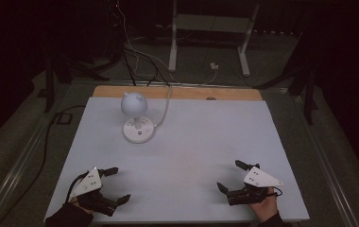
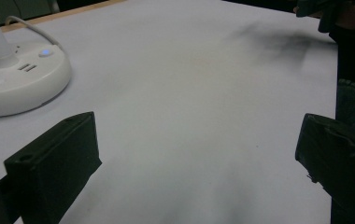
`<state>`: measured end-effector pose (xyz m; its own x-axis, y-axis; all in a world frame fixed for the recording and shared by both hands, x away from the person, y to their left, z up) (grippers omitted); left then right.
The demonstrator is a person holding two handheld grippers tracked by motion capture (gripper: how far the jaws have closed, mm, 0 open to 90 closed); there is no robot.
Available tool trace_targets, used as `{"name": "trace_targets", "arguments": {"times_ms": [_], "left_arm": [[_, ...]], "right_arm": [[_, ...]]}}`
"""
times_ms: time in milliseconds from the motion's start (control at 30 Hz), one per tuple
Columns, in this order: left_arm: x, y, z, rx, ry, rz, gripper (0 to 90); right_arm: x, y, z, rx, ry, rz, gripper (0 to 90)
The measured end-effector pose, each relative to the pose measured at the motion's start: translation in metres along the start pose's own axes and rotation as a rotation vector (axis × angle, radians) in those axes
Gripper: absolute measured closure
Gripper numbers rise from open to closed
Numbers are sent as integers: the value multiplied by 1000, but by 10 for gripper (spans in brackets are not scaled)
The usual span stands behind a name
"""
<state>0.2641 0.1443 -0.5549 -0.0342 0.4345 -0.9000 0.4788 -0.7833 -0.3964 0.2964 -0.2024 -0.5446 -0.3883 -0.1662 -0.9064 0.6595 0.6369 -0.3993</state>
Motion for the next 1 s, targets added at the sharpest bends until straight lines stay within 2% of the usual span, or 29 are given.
{"name": "trace_targets", "arguments": {"times_ms": [467, 800, 933, 1000], "left_arm": [[2, 1, 1, 10, 8, -16, 3], [2, 2, 0, 7, -1, -25, 4], [1, 4, 3, 24, 3, -45, 4], [0, 4, 3, 24, 3, -40, 3]], "right_arm": [[-2, -1, -2, 7, -9, 5, 0], [-5, -2, -3, 19, -19, 23, 0], [-5, -2, -4, 13, -8, 26, 0], [-6, -3, -4, 13, 1, 32, 0]]}}
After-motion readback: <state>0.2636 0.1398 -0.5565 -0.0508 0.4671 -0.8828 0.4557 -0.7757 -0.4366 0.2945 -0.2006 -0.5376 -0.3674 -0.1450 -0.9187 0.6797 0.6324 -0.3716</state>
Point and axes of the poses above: each handheld gripper's, and its own axes: y roughly forward along the jaws, x roughly out of its underside, z roughly to its right, the point moved 10 cm from there along y, roughly forward along the jaws, and after that the axes turned 14 degrees about y, right-handed, at the moved point
